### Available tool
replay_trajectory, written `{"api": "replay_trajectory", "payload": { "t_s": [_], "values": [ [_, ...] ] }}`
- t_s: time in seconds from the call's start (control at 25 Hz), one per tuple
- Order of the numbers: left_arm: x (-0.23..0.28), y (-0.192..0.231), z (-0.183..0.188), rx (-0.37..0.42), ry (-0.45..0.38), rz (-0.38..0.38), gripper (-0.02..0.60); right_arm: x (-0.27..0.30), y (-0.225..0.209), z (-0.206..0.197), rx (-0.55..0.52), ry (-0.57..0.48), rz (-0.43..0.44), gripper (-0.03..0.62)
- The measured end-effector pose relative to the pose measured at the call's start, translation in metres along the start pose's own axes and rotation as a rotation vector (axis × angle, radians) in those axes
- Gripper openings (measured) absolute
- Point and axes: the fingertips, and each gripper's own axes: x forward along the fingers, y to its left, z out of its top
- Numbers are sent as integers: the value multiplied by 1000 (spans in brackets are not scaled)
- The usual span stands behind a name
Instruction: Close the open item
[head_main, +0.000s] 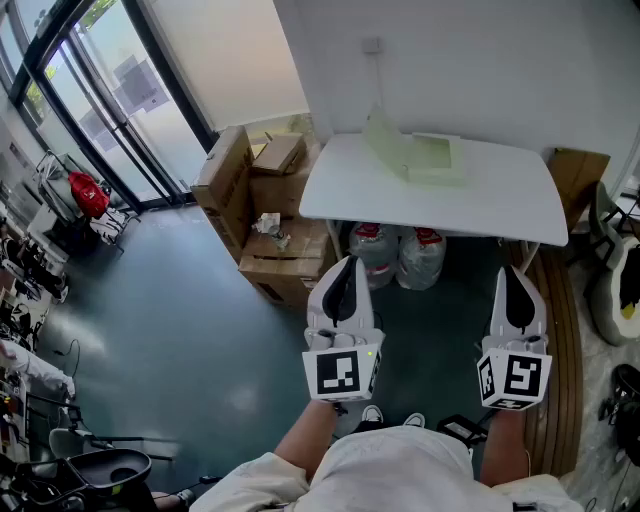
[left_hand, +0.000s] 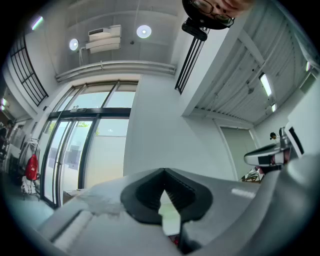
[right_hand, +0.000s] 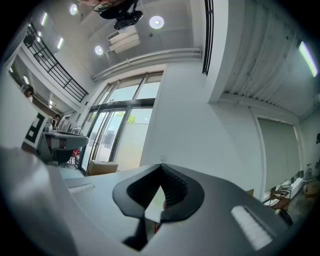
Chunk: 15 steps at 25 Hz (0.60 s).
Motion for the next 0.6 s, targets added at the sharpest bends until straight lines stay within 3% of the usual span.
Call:
{"api": "replay_trajectory", "payload": {
  "t_s": [0.6],
  "values": [
    [-4, -39, -8, 25, 24, 12, 2, -17, -29, -21, 13, -7, 5, 2]
  ]
}}
